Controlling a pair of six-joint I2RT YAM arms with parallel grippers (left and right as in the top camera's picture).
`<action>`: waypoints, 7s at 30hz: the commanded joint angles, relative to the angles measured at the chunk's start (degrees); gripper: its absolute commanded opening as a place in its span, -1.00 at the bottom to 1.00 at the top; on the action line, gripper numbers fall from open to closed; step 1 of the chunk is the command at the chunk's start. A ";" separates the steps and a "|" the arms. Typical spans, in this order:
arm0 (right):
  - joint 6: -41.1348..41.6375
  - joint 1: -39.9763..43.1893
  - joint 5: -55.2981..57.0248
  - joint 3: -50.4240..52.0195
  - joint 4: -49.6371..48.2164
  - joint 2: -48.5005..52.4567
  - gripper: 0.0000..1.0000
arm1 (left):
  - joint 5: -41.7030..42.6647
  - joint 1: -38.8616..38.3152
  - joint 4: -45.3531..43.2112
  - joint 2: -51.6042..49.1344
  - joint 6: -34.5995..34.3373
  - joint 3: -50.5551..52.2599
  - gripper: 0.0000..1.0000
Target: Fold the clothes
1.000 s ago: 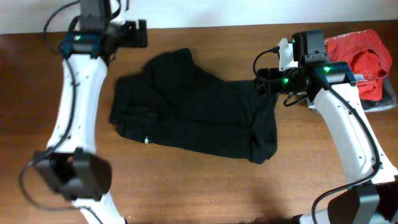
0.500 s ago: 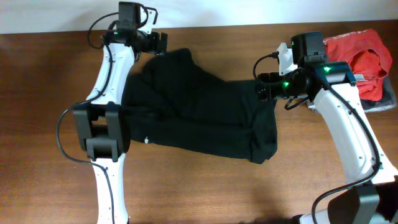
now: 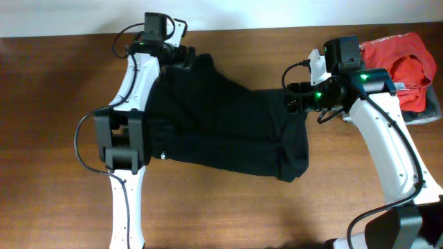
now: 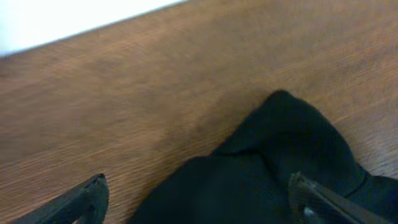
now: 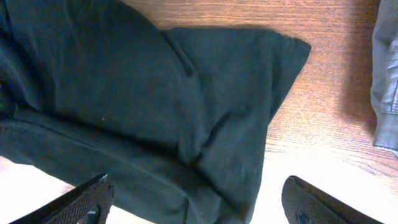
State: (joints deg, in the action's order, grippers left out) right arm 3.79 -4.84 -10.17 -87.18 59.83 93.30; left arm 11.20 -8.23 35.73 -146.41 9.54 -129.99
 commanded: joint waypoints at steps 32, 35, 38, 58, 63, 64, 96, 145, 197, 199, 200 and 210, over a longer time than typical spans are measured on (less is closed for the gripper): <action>-0.59 0.37 0.37 -0.85 -1.53 0.83 0.81 | -16.96 1.66 5.84 -3.96 -7.41 -3.98 -0.98; -0.59 0.37 0.55 -0.85 -4.96 3.65 0.81 | -17.11 3.21 9.94 -1.22 -7.43 -5.95 -0.98; -0.59 0.37 0.55 -0.85 -8.11 7.28 0.81 | -17.31 4.42 11.78 1.49 -8.57 -6.16 -0.98; -3.58 0.42 5.01 -0.87 -42.21 29.64 0.54 | -17.25 4.57 19.96 4.90 -9.60 -6.14 -0.98; -3.56 0.42 6.19 -0.90 -46.56 34.03 0.54 | -17.27 4.15 19.96 4.90 -9.57 -6.14 -0.98; -3.56 0.42 6.19 -0.90 -47.32 34.75 0.55 | -17.25 4.11 19.96 4.90 -9.57 -6.14 -0.98; -1.40 -2.16 8.28 -1.90 -58.49 38.32 -0.93 | -17.27 4.11 16.79 4.87 -9.55 -6.14 -0.98; -19.78 6.54 -9.33 -48.68 33.99 38.01 -0.92 | -23.06 4.28 45.94 12.39 2.27 -6.03 -0.98; -22.88 10.05 -13.66 -26.91 22.47 38.07 0.29 | -13.51 7.54 56.89 13.07 1.73 6.84 0.98; -22.93 10.01 -13.64 -26.86 21.53 38.07 0.29 | -13.53 7.54 56.81 13.55 1.73 3.19 0.98; -23.10 9.94 -13.62 -26.86 21.22 38.10 0.29 | -13.51 7.54 56.57 13.86 1.73 1.36 0.98; -23.47 7.37 -12.92 -20.83 14.19 38.25 0.24 | -13.53 9.25 48.46 14.88 -1.25 -11.89 0.98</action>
State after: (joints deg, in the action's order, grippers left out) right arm -19.35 4.01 -23.03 -110.89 75.02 131.55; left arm -2.96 -0.12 85.38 -133.78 10.41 -139.61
